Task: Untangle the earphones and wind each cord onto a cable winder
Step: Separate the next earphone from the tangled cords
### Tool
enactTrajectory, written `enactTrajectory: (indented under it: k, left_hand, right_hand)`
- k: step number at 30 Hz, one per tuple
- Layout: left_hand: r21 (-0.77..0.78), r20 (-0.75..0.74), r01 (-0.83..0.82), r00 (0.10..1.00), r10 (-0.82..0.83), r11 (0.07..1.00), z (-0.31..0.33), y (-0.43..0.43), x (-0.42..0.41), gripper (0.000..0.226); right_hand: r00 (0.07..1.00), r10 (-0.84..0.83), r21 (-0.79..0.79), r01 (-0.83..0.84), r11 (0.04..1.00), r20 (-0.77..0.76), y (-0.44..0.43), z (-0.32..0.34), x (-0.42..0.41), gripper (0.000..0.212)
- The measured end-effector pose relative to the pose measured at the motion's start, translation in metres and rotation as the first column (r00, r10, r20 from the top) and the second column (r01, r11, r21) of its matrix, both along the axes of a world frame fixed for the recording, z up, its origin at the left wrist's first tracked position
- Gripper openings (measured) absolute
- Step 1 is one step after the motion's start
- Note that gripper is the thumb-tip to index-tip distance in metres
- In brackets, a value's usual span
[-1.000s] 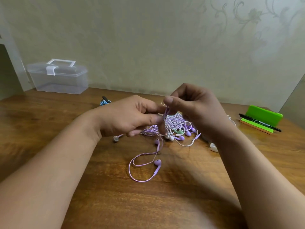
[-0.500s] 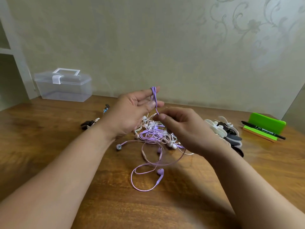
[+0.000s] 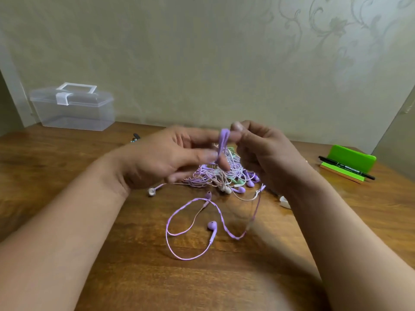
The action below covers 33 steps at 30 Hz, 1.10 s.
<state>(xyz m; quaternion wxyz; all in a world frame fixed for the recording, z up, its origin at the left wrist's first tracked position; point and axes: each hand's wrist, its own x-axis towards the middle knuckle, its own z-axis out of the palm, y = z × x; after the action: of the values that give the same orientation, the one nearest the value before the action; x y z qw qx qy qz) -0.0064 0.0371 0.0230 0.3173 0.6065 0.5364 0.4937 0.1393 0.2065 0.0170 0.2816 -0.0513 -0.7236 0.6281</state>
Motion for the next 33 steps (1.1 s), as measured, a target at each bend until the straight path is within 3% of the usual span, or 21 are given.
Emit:
enactTrajectory:
  k: [3, 5, 7, 9, 12, 16, 18, 22, 26, 29, 33]
  left_hand:
    - [0.190, 0.263, -0.131, 0.962, 0.079, 0.973, 0.000, 0.009, -0.005, 0.045]
    - [0.262, 0.258, -0.316, 0.933, 0.249, 0.912, -0.003, 0.015, -0.011, 0.044]
    - [0.311, 0.051, -0.488, 0.865, 0.499, 0.815, -0.008, 0.019, -0.016, 0.042]
    - [0.303, -0.187, -0.510, 0.797, 0.575, 0.805, -0.016, 0.022, -0.020, 0.041]
    - [0.227, -0.443, -0.459, 0.737, 0.511, 0.859, -0.022, 0.021, -0.019, 0.040]
    - [0.081, -0.523, -0.356, 0.780, 0.344, 0.931, -0.014, 0.013, -0.013, 0.030]
    - [-0.013, -0.490, -0.270, 0.841, 0.229, 0.963, -0.011, 0.009, -0.012, 0.027]
    - [-0.099, -0.273, -0.172, 0.952, 0.140, 0.980, -0.006, 0.004, -0.013, 0.039]
    - [-0.154, -0.175, 0.023, 0.983, -0.050, 0.988, -0.004, -0.001, -0.012, 0.040]
    - [-0.139, 0.008, 0.158, 0.987, -0.158, 0.978, -0.003, -0.003, -0.015, 0.040]
    - [-0.020, 0.215, 0.178, 0.962, -0.169, 0.984, -0.008, 0.002, -0.011, 0.045]
  right_hand:
    - [0.998, 0.056, -0.009, -0.056, 0.998, 0.037, -0.008, -0.009, -0.008, 0.027]
    - [0.993, 0.011, 0.120, -0.025, 0.992, 0.118, -0.015, -0.012, -0.010, 0.028]
    - [0.983, -0.069, 0.285, 0.018, 0.958, 0.170, -0.020, -0.010, -0.009, 0.027]
    - [0.974, -0.159, 0.398, 0.084, 0.914, 0.161, -0.022, -0.004, -0.006, 0.026]
    - [0.941, -0.316, 0.496, 0.218, 0.840, 0.123, -0.016, 0.003, -0.001, 0.026]
    - [0.946, -0.309, 0.472, 0.228, 0.852, 0.102, -0.006, 0.006, 0.005, 0.030]
    - [0.956, -0.272, 0.470, 0.191, 0.862, 0.111, -0.005, 0.006, 0.006, 0.027]
    - [0.981, -0.172, 0.353, 0.130, 0.927, 0.089, -0.001, 0.007, 0.008, 0.019]
    - [0.995, -0.065, 0.242, 0.043, 0.969, 0.082, 0.000, 0.008, 0.009, 0.018]
    - [0.997, 0.067, 0.069, -0.070, 0.995, 0.050, 0.000, 0.003, 0.005, 0.016]
    - [0.984, 0.177, -0.168, -0.177, 0.970, -0.018, -0.006, -0.009, -0.008, 0.018]
